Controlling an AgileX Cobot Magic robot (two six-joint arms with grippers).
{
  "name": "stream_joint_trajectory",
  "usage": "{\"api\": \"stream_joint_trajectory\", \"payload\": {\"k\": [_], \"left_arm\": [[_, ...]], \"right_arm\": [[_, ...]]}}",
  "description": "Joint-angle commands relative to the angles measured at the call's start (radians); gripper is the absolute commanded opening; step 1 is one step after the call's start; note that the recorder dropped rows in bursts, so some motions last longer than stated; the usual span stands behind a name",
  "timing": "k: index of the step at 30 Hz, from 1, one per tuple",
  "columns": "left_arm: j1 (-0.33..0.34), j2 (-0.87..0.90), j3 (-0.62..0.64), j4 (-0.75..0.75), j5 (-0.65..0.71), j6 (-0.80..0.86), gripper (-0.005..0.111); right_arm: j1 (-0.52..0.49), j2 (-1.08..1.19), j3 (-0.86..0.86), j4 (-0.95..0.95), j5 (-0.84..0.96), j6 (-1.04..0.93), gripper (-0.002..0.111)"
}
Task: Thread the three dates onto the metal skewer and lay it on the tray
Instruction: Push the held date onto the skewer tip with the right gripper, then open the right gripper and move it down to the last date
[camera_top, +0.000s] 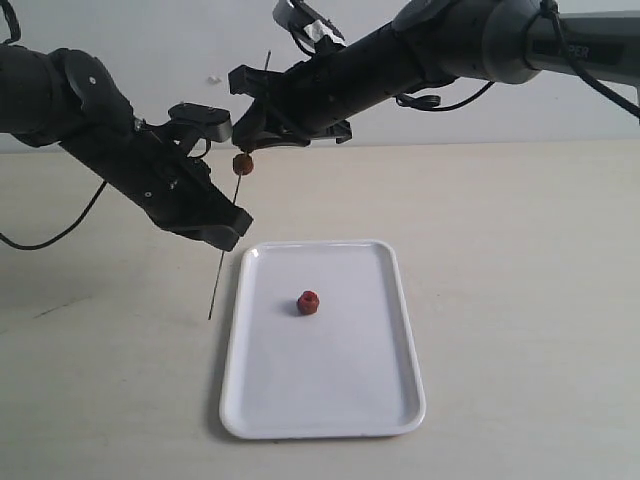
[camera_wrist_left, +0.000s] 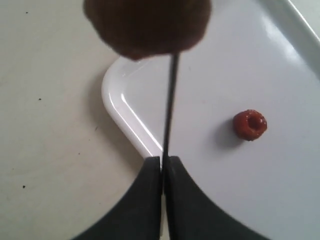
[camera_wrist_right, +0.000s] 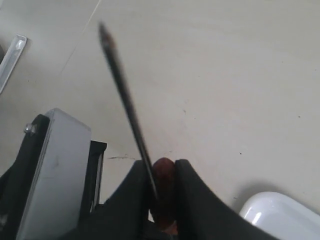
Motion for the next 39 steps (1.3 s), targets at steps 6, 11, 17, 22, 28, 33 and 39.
{"api": "stream_joint_trajectory", "payload": {"k": [6,11,17,22,28,33,39], "left_arm": [[0.001,-0.023,-0.007,-0.029,-0.042,0.001,0.000],[0.001,-0.023,-0.007,-0.016,-0.020,0.002,0.000],[0.001,-0.023,-0.007,0.006,0.015,0.002,0.000],[0.001,-0.023,-0.007,0.074,0.085,-0.031,0.000],[0.001,-0.023,-0.007,0.156,0.211,-0.055,0.000],[0.001,-0.025,-0.007,0.224,0.293,-0.098,0.000],[0.001,-0.027,-0.007,0.283,0.403,-0.114,0.000]], "right_arm": [[0.009,0.007,0.002,-0.034,0.037,-0.020,0.034],[0.009,0.002,0.002,-0.034,0.004,-0.020,0.053],[0.005,-0.024,0.002,-0.042,-0.049,-0.020,0.054],[-0.028,-0.055,0.002,-0.100,-0.064,-0.015,0.054],[-0.056,-0.091,0.002,-0.352,0.020,0.050,0.054],[-0.048,-0.091,0.002,-0.493,0.215,0.052,0.054],[0.019,-0.071,0.002,-0.588,0.380,0.046,0.054]]}}
